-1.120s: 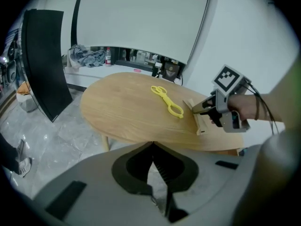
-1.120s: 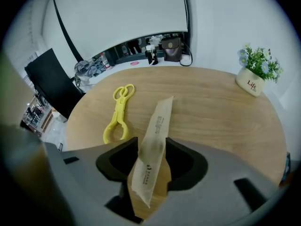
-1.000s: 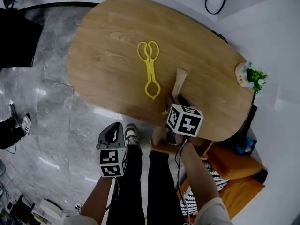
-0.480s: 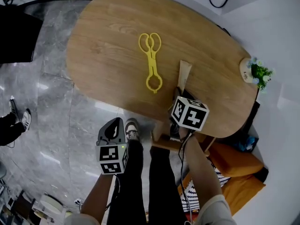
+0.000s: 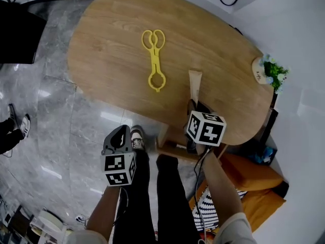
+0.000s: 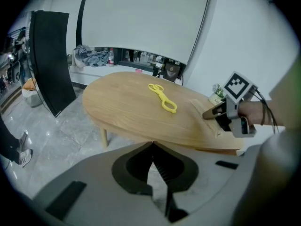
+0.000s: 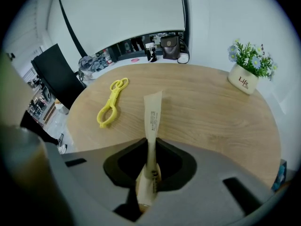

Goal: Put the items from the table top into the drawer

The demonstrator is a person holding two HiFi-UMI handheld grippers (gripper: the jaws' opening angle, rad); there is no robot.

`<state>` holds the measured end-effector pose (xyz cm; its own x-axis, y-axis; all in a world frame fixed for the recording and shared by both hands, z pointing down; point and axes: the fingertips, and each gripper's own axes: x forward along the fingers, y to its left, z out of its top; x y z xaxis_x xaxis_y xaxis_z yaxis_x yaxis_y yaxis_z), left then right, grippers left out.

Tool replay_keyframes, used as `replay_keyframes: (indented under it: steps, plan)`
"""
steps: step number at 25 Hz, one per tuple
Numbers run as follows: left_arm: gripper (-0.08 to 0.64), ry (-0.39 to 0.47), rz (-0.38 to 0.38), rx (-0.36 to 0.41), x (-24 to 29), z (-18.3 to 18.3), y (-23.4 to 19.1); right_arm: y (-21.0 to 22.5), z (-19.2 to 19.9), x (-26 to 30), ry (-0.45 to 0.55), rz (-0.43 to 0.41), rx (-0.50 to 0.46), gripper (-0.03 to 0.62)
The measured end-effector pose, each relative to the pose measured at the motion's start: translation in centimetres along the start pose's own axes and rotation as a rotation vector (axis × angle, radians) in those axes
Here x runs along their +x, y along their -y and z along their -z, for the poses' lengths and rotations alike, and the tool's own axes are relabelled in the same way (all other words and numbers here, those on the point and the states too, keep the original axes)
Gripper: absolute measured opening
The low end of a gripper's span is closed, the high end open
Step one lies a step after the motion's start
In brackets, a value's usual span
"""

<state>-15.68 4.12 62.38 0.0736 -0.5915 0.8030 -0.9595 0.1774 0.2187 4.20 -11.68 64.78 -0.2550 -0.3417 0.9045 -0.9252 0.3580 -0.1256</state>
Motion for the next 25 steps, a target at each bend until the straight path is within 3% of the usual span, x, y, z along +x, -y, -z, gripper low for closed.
replay_keyframes:
  steps: [17, 21, 25]
  plan:
    - [0.008, 0.019, -0.033, -0.046, -1.9, 4.1, 9.3, 3.4, 9.2, -7.9, -0.072, -0.231, -0.253, 0.041]
    - [0.008, 0.014, -0.037, -0.043, -1.9, 5.0, 10.8, 2.8, 13.1, -9.4, -0.148, -0.340, -0.409, 0.040]
    - [0.008, 0.004, -0.037, -0.039, -1.9, 6.0, 12.1, 2.7, 16.8, -10.6, -0.214, -0.381, -0.614, 0.038]
